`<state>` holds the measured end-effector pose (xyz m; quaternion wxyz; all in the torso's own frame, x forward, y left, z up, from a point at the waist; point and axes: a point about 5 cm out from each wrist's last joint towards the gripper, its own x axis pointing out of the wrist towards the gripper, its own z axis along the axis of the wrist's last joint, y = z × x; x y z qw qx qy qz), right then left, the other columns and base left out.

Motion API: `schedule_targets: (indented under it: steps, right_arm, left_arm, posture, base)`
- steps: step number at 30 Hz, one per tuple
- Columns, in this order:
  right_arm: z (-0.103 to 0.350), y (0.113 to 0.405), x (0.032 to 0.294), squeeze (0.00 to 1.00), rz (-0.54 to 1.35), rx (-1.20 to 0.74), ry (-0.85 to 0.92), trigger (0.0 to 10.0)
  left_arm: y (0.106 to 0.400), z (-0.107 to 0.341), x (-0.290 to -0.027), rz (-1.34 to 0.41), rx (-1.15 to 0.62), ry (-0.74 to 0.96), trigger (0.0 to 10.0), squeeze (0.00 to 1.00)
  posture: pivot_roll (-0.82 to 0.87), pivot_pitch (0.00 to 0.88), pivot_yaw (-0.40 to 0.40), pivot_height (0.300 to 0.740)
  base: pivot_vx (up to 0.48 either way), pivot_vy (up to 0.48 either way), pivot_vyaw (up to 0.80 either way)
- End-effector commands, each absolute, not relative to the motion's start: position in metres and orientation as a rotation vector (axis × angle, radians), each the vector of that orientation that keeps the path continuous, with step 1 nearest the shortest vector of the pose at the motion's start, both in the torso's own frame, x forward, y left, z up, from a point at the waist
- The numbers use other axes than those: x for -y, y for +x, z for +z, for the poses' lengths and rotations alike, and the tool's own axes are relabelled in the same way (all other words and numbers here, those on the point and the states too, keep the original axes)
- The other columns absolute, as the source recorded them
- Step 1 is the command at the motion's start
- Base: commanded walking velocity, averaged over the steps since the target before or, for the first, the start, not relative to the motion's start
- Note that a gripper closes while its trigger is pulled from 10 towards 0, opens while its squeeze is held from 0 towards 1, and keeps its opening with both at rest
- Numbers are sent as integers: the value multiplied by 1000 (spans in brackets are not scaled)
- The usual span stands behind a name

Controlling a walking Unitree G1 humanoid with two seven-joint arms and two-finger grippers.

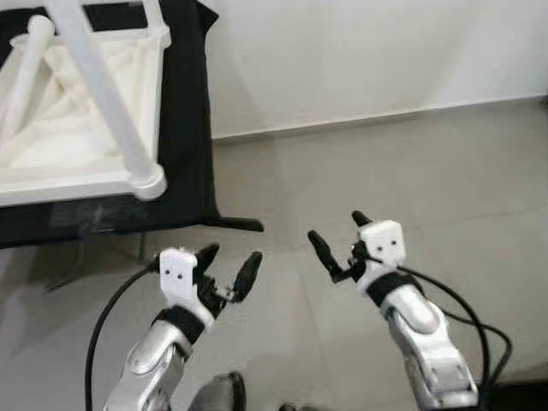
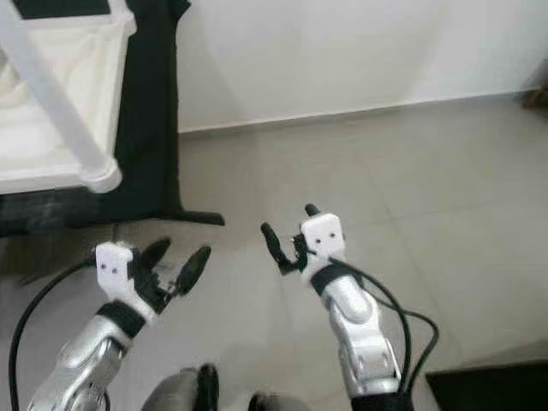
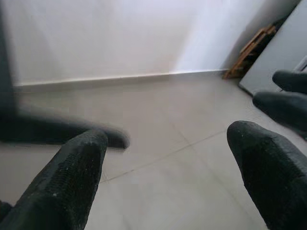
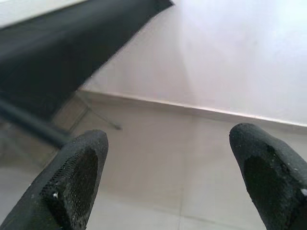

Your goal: Building children table

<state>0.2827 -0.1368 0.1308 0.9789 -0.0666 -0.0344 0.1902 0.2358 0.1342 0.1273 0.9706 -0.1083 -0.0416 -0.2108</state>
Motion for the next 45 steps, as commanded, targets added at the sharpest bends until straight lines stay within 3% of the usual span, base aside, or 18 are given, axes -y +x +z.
schedule_targets:
  steps: [1, 10, 29, 45]
  right_arm:
    - [123, 281, 145, 0, 356, 42, -143, 10000]
    - [120, 286, 143, 0, 360, 34, -146, 10000]
    - [119, 290, 146, 0, 341, 24, -154, 10000]
    - [119, 292, 147, 0, 348, 19, -150, 10000]
  left_arm:
    - [234, 123, -131, -432, 71, -218, 10000, 0]
    - [239, 119, -130, -435, 59, -201, 10000, 0]
    - [246, 114, -137, -306, 5, -159, 10000, 0]
    - [247, 117, -132, -318, 22, -161, 10000, 0]
  posture:
    - [-34, 189, -90, 740]
    - [-36, 176, -81, 740]
    - [-33, 184, -86, 740]
    - [-41, 191, -94, 740]
  base:
    - [270, -394, 0]
    - [283, -370, 0]
    - [0, 0, 0]
    - [404, 0, 0]
